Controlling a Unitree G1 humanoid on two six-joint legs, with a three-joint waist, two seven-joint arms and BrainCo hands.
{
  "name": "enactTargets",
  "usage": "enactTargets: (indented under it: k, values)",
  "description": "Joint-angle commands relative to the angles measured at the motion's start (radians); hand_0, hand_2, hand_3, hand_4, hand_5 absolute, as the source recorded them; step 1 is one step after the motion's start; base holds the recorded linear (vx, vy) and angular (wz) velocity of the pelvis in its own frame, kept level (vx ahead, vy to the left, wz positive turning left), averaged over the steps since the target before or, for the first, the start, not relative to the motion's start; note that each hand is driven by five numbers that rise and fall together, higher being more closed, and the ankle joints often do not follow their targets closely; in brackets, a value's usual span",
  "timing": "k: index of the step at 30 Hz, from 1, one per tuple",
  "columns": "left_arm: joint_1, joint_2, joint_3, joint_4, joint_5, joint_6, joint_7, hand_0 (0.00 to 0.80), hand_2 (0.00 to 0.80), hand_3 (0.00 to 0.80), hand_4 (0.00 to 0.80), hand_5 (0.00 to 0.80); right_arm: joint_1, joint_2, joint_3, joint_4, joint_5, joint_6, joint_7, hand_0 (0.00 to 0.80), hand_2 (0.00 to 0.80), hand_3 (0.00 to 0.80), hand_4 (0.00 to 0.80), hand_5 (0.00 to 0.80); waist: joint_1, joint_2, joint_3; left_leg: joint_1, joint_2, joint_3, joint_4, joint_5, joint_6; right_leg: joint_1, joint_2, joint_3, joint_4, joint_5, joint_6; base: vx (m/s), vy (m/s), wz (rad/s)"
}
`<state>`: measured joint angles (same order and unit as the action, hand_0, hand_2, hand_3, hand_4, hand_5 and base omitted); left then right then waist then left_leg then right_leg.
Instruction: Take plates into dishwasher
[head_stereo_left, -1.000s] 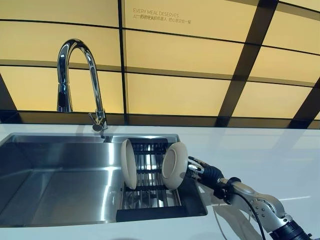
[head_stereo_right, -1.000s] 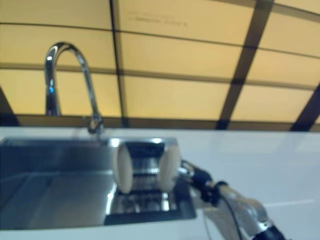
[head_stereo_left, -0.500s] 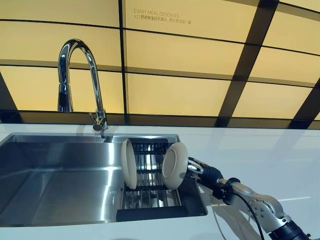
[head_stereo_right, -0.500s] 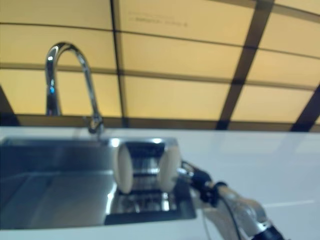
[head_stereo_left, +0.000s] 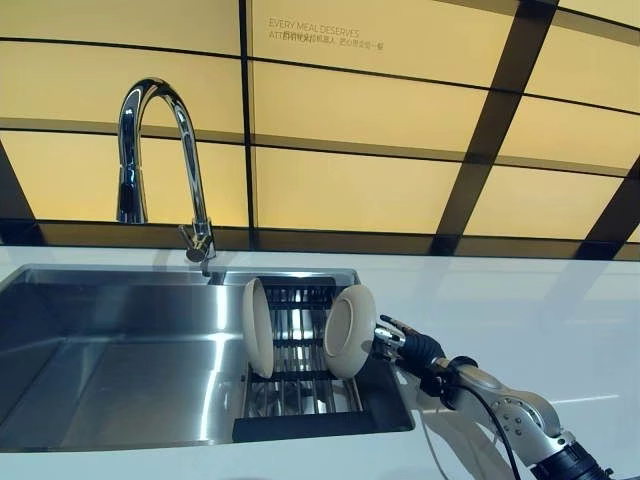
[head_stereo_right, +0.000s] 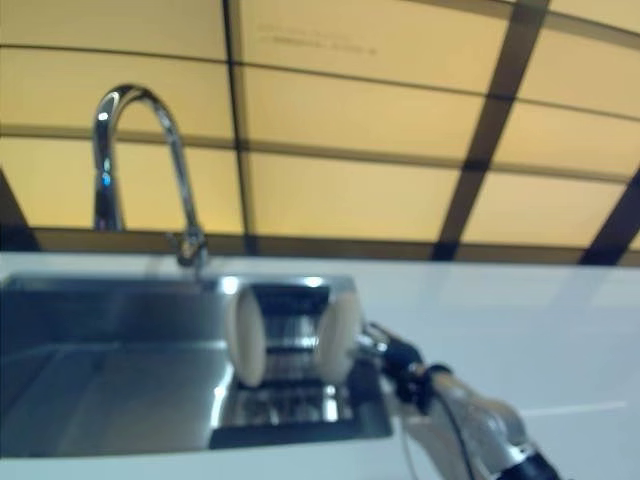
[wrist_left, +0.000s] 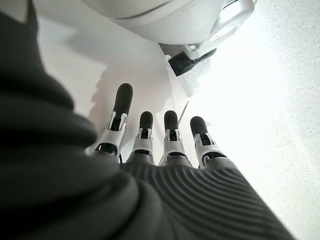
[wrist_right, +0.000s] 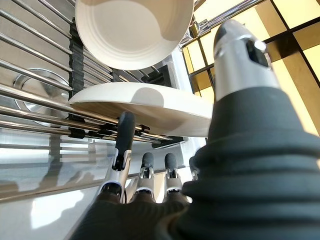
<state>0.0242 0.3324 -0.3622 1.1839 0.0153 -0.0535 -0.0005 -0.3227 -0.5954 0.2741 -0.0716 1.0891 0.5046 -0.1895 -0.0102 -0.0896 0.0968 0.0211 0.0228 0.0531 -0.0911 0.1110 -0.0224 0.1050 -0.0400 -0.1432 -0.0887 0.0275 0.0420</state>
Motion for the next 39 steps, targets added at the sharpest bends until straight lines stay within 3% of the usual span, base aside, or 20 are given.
enactTargets:
  k: [1,39]
  values:
    - [-0.088,-0.006,-0.018,0.034,-0.018,-0.021,0.005,0.0,0.0,0.0,0.0,0.0,-0.065,0.037,0.008,0.03,-0.001,-0.032,-0.023,0.0,0.0,0.0,0.0,0.0,0.018,-0.017,0.01,0.072,-0.057,0.028,0.004,-0.124,0.034,-0.019,0.011,0.0,0.038,0.001,0.041,0.0,0.0,0.0]
    - [-0.099,-0.011,-0.034,0.023,0.0,-0.002,-0.005,0.0,0.0,0.0,0.0,0.0,-0.061,0.092,0.034,0.14,-0.104,-0.049,0.069,0.0,0.0,0.0,0.0,0.0,0.021,-0.019,0.015,0.073,-0.058,0.035,0.004,-0.127,0.04,-0.027,0.011,0.004,0.044,0.003,0.045,0.0,0.0,0.0]
